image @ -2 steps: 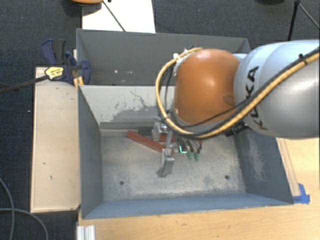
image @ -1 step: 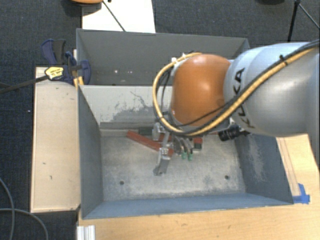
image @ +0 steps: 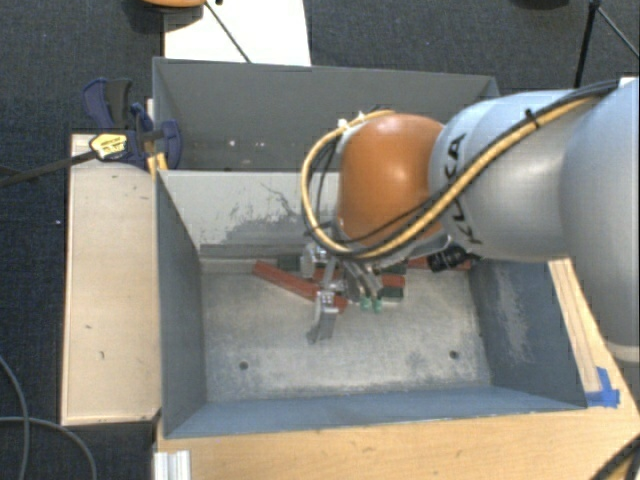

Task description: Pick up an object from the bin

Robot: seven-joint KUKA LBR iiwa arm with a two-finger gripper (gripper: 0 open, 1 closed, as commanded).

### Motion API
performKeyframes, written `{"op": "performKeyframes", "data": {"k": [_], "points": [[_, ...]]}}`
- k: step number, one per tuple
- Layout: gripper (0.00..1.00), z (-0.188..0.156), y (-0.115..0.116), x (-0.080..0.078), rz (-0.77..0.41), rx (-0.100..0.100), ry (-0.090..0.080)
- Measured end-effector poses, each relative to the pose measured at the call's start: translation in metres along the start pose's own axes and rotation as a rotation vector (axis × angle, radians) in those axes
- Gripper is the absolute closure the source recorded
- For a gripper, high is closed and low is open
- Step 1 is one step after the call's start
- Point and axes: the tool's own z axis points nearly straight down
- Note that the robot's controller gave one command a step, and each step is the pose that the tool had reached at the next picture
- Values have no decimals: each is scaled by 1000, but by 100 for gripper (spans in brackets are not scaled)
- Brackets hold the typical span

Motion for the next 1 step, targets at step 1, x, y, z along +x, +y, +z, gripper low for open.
{"op": "performKeyframes", "data": {"k": [1], "points": [[0, 29, -12, -4, -265, 1, 3]]}}
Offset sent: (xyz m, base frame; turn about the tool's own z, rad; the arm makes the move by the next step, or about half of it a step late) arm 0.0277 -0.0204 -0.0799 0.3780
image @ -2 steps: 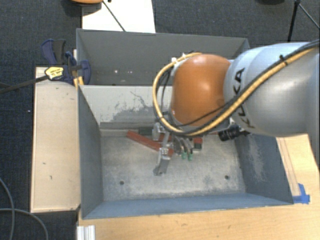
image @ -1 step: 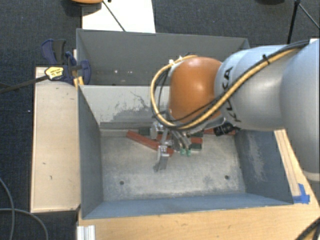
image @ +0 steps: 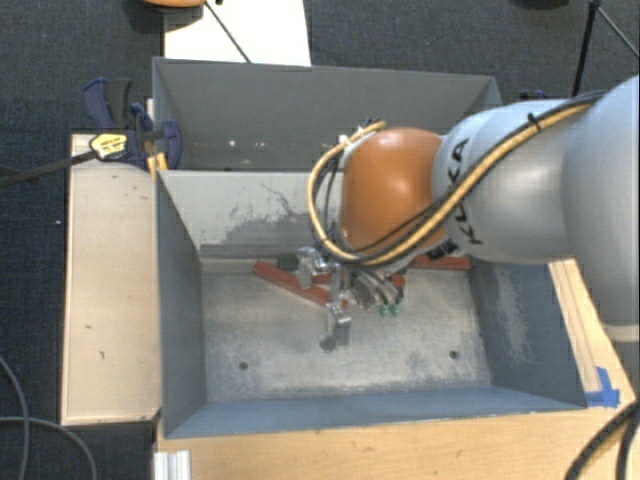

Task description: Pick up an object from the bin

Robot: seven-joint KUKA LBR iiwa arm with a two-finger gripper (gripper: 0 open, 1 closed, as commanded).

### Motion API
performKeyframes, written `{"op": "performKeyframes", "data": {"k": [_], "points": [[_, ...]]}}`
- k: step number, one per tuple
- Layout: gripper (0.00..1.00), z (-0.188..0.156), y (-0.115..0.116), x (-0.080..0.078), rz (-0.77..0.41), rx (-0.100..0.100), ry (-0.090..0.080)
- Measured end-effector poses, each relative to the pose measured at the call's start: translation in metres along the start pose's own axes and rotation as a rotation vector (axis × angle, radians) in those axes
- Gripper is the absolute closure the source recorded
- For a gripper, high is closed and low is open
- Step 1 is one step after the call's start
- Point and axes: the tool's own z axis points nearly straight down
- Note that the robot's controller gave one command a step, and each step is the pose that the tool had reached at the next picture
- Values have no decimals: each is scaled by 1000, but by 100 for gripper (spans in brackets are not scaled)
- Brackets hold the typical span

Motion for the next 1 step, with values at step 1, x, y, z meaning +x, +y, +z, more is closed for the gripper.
{"op": "performKeyframes", "data": {"k": [1], "points": [[0, 18, -5, -8, 240, 0, 1]]}}
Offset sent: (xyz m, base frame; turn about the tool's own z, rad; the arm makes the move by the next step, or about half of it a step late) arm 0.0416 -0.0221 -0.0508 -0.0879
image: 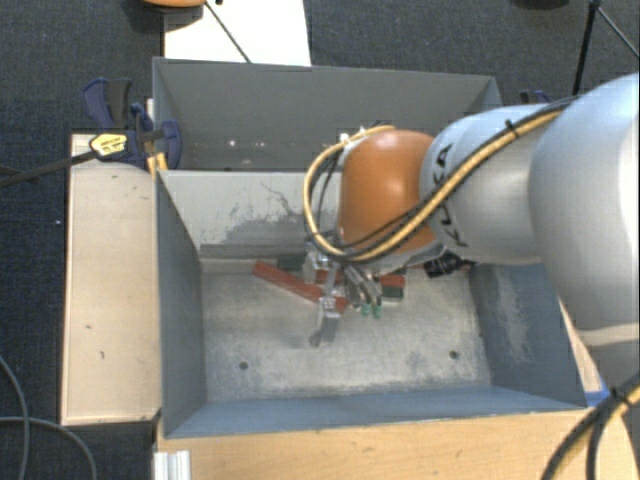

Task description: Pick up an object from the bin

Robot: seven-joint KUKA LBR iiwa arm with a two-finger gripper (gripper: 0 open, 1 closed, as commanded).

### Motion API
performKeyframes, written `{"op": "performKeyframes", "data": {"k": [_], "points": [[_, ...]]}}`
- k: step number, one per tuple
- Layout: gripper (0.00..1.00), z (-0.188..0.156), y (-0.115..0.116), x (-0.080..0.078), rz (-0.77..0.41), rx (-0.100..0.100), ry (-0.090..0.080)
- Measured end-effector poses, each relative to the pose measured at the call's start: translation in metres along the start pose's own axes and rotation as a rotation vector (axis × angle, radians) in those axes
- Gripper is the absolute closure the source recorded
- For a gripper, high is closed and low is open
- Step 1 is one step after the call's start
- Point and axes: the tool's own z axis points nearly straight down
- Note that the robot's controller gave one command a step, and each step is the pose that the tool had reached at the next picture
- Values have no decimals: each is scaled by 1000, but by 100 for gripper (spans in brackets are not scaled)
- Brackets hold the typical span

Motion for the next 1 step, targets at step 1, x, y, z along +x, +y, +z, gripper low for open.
{"op": "performKeyframes", "data": {"k": [1], "points": [[100, 32, -18, -35, -328, -2, -5]]}}
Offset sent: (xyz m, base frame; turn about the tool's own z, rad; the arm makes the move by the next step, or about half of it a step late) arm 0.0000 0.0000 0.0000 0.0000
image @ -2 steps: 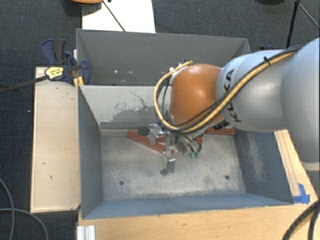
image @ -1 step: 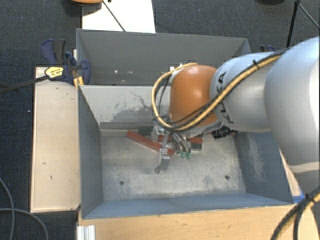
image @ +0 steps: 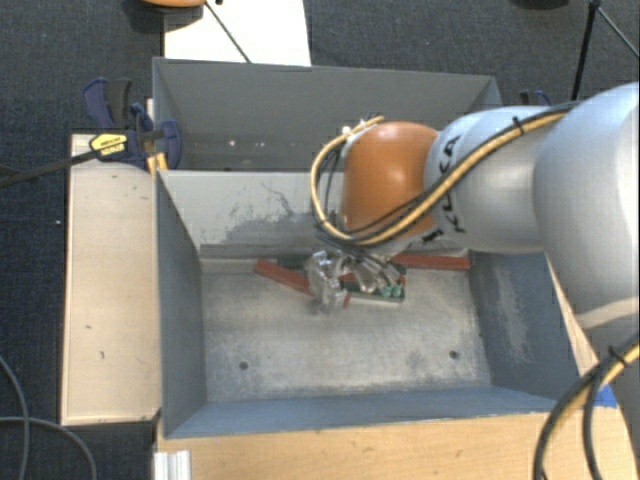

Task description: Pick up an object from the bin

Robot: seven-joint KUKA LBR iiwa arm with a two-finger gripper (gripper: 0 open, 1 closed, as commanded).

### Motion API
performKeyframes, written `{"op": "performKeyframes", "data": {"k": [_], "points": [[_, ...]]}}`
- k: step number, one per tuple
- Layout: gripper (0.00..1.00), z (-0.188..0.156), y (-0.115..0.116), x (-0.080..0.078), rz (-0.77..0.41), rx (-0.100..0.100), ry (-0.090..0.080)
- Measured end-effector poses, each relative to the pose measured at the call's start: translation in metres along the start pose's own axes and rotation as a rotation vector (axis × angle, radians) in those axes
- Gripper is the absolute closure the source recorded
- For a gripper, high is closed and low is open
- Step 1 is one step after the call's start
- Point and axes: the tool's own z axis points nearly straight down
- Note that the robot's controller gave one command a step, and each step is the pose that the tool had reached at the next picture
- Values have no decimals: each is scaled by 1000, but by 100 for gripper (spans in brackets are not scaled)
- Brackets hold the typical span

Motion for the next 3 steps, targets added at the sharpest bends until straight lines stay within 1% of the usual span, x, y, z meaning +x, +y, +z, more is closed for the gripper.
{"op": "performKeyframes", "data": {"k": [1, 2, 3], "points": [[0, 0, 0, 1, 5, 1, 2], [0, 0, 0, 1, 7, 0, 2], [0, -6, -2, 1, 110, 1, -1]]}}
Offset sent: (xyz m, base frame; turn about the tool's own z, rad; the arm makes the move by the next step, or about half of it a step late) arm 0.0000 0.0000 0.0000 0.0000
